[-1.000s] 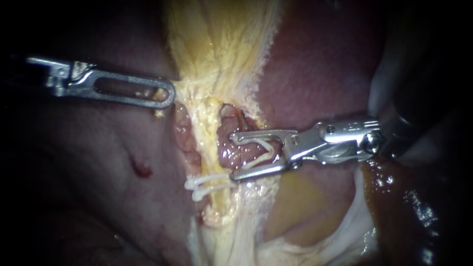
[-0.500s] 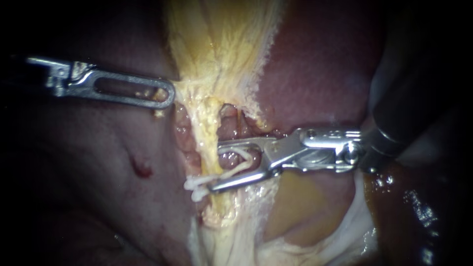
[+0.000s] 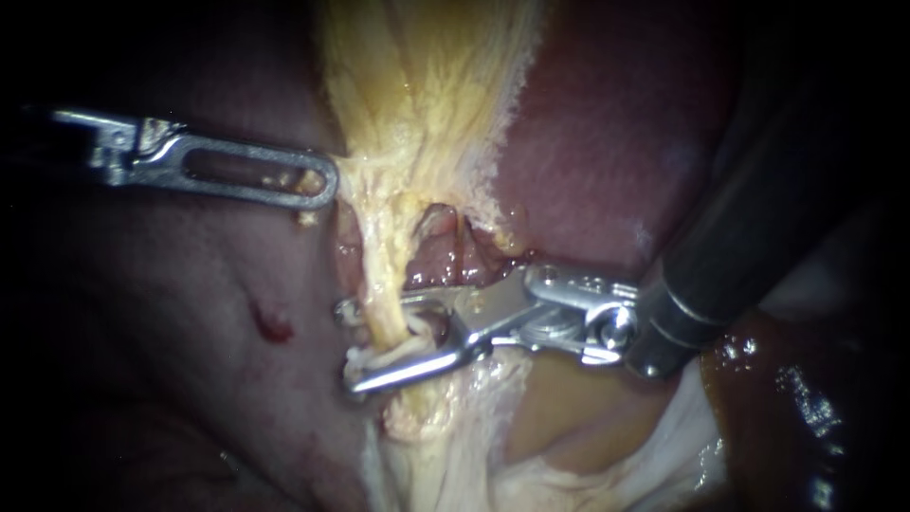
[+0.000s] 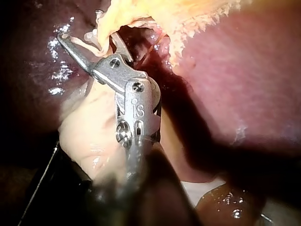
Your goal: Clipping third clip left tube
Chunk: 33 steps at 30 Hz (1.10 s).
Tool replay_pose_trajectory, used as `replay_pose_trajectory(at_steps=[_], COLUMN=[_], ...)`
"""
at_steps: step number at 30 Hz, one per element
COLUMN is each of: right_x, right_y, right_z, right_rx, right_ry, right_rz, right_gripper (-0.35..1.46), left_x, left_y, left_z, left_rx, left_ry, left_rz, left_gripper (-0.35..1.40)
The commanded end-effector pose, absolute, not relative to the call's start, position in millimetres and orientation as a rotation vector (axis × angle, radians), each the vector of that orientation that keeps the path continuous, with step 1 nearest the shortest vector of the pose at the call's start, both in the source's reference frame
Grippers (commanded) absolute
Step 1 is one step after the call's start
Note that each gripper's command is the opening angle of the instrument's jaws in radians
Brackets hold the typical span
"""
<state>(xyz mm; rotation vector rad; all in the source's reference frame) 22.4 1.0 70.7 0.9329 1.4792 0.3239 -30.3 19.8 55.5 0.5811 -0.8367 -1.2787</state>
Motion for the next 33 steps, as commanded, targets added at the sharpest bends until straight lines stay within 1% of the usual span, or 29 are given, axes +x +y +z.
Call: replay_pose_trajectory(at_steps=[1,16,24,29,33], right_x=[22.6,23.4,22.3,21.7,21.3], right_y=[1.0,1.7,4.1,5.9,6.7], right_z=[70.6,71.3,71.5,71.1,70.6], right_rx=[0.941,0.974,0.967,0.977,0.981], right_ry=[1.482,1.512,1.531,1.569,1.587], right_rz=[0.325,0.364,0.435,0.488,0.507], right_gripper=[0.5,0.5,0.5,0.5,0.5], left_x=[-30.3,-30.5,-30.5,-30.5,-30.5], left_y=[19.8,19.8,19.8,19.8,19.8], left_z=[55.6,55.7,55.7,55.7,55.7], left_rx=[0.581,0.58,0.58,0.579,0.579], left_ry=[-0.836,-0.836,-0.836,-0.836,-0.836], left_rz=[-1.279,-1.279,-1.28,-1.28,-1.28], left_gripper=[-0.35,-0.35,-0.35,-0.35,-0.35])
